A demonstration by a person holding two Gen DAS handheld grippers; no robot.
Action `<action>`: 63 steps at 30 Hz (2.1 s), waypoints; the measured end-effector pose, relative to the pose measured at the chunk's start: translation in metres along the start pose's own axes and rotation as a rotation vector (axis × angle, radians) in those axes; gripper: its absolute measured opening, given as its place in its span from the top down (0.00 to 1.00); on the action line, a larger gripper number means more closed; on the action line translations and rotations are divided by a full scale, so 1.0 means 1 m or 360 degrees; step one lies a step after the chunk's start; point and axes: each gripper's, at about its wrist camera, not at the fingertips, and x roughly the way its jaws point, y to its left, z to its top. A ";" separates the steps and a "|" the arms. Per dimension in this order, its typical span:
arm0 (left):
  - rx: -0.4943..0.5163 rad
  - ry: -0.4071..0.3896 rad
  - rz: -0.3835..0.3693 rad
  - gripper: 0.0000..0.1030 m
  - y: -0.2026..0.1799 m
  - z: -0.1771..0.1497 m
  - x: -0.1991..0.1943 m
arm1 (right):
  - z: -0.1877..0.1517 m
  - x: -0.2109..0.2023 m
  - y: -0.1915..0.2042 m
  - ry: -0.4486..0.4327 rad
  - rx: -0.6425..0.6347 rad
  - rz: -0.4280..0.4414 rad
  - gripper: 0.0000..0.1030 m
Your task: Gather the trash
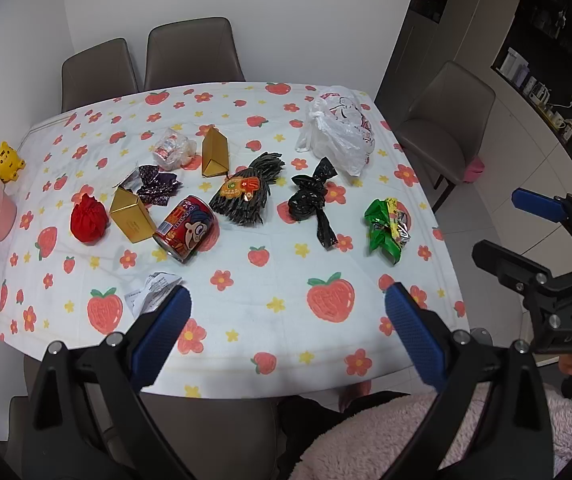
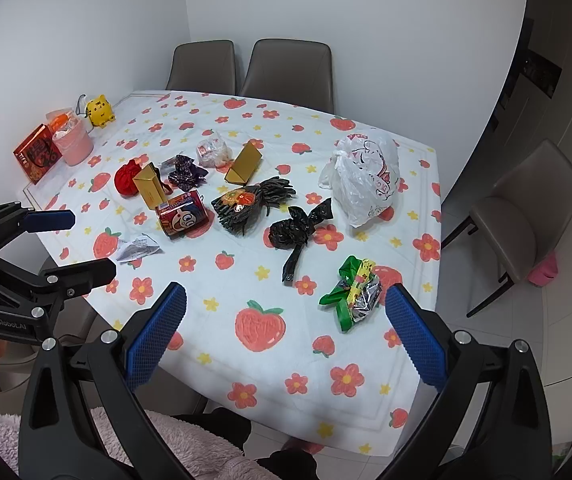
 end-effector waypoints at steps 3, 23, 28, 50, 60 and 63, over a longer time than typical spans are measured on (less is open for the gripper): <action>-0.0004 -0.0001 -0.0004 0.06 0.000 0.000 0.000 | 0.000 0.000 0.000 0.0000 -0.0001 0.0001 0.07; 0.0013 -0.0012 0.0000 0.06 0.002 -0.004 -0.003 | 0.001 -0.003 0.001 -0.0011 -0.0011 0.0013 0.07; 0.0013 -0.0012 0.0000 0.06 0.003 -0.004 -0.003 | 0.002 -0.004 0.000 -0.0011 -0.0011 0.0016 0.07; 0.0005 -0.0007 -0.0028 0.06 -0.001 0.002 -0.007 | 0.002 -0.004 0.000 -0.0012 -0.0013 0.0016 0.07; 0.0000 -0.0009 -0.0028 0.06 0.000 0.002 -0.008 | 0.001 -0.003 0.000 -0.0013 -0.0013 0.0014 0.07; 0.0002 -0.0008 -0.0024 0.06 0.000 0.003 -0.007 | 0.001 -0.003 -0.001 -0.0014 -0.0012 0.0015 0.07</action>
